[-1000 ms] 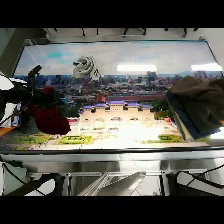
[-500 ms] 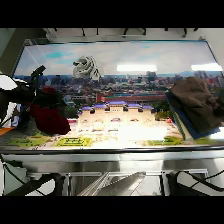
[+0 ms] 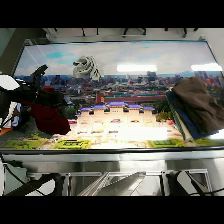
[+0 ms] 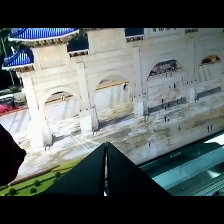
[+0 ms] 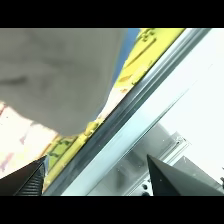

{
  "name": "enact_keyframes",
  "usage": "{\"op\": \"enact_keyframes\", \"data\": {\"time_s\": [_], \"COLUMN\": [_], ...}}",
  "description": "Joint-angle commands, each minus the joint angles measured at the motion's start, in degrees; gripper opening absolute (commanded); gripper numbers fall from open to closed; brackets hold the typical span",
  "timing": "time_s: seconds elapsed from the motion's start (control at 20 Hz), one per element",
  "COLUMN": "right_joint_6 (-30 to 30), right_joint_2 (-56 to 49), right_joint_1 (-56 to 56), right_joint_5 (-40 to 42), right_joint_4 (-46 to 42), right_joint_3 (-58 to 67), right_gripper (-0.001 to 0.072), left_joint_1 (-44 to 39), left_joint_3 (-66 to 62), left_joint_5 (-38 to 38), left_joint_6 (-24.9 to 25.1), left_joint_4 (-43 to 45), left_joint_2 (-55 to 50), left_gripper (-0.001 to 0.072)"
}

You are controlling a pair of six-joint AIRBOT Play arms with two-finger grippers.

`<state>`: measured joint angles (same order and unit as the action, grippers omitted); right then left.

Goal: Fold the shirts.

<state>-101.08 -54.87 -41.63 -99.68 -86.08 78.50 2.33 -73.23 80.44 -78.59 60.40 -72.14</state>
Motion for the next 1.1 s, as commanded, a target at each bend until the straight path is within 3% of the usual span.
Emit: {"op": "enact_keyframes", "data": {"time_s": [0.0, 0.2, 0.35, 0.4, 0.45, 0.5, 0.65, 1.05], "right_joint_6": [-3.17, -5.66, -5.4, -4.68, -3.78, -3.41, -2.36, -2.19], "right_joint_2": [7.98, 8.98, 6.99, 5.84, 4.26, 2.32, -3.76, -6.36], "right_joint_1": [0.02, 12.61, 32.09, 39.28, 46.66, 52.87, 61.83, 62.79], "right_joint_5": [0.26, 10.54, 25.11, 29.53, 33.51, 36.89, 40.37, 40.52], "right_joint_4": [7.52, 27.76, 29.81, 27.93, 25.68, 24.06, 22.47, 22.86], "right_joint_3": [-0.07, -2.32, -7.45, -9.64, -12.09, -13.99, -14.62, -14.62], "right_gripper": [0.0701, 0.0701, 0.0696, 0.0521, 0.0069, 0.0028, 0.0028, 0.0029], "left_joint_1": [-0.02, -0.04, -0.04, -0.31, -0.96, -1.75, -4.55, -7.17], "left_joint_3": [-0.04, -0.04, -0.04, -0.04, 0.02, 0.39, 3.5, 12.98], "left_joint_5": [0.02, 1.33, 3.52, 3.58, 3.52, 3.52, 3.02, -2.56], "left_joint_6": [0.35, 0.17, -0.2, -0.35, -0.33, -0.33, -0.35, 0.2], "left_joint_4": [-0.04, -0.24, -2.12, -2.19, -1.42, -1.07, 0.11, 0.26], "left_joint_2": [-0.02, -0.02, 0.0, 0.09, 0.44, 0.96, 3.96, 13.57], "left_gripper": [0.0012, 0.0011, 0.0011, 0.0011, 0.0012, 0.0012, 0.0012, 0.0011]}}
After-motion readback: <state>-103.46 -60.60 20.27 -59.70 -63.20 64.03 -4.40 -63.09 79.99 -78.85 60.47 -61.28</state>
